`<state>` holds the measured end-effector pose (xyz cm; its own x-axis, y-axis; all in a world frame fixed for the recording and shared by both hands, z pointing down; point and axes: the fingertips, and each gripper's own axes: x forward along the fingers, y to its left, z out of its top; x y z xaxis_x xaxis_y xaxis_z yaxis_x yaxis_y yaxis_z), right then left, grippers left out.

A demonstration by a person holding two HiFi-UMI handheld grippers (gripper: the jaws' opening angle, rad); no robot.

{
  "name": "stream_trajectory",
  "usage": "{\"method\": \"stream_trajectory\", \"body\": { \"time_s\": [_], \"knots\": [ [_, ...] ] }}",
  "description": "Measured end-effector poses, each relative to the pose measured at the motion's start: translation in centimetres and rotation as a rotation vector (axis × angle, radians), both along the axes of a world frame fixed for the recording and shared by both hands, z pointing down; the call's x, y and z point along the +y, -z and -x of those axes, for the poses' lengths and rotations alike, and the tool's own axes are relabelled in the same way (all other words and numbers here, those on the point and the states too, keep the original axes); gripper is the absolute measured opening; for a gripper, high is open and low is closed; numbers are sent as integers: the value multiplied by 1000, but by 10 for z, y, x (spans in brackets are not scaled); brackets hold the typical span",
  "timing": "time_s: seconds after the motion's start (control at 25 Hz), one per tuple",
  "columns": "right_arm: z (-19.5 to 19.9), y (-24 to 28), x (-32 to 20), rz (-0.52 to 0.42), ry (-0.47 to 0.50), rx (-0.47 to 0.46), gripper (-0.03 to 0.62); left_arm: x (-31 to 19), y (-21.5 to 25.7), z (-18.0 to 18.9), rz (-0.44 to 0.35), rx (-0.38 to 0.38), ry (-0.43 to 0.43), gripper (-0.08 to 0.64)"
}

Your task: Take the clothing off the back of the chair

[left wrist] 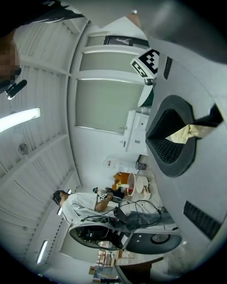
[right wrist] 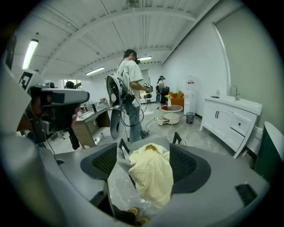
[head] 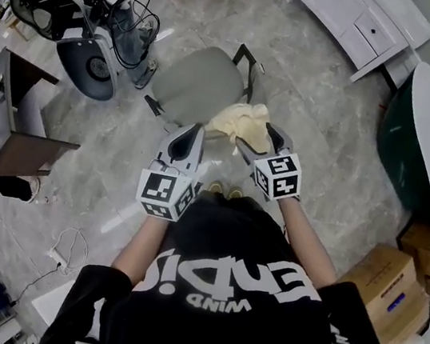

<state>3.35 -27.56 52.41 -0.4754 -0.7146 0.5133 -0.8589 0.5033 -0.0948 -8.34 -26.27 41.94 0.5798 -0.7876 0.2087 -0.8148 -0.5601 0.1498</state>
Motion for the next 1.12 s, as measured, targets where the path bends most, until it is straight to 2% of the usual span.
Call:
{"method": "stream_trajectory", "body": {
  "time_s": [0.24, 0.44, 0.76, 0.96, 1.0, 1.12],
  "knots": [
    [5, -58, -36, 108, 27, 71, 319, -8, -7, 7, 25, -17, 47, 15],
    [10, -95, -44, 185, 50, 103, 318, -11, -8, 10, 31, -29, 84, 15],
    [13, -103, -46, 129, 33, 100, 318, -10, -10, 23, 38, -45, 132, 15],
    [10, -101, -45, 148, 45, 134, 311, -4, -12, 27, 41, -49, 149, 15],
    [10, -99, -45, 150, 50, 141, 290, -3, -12, 28, 41, -49, 151, 15],
    [11, -93, -44, 152, 58, 152, 171, -1, -13, 28, 42, -46, 155, 15]
  ]
}}
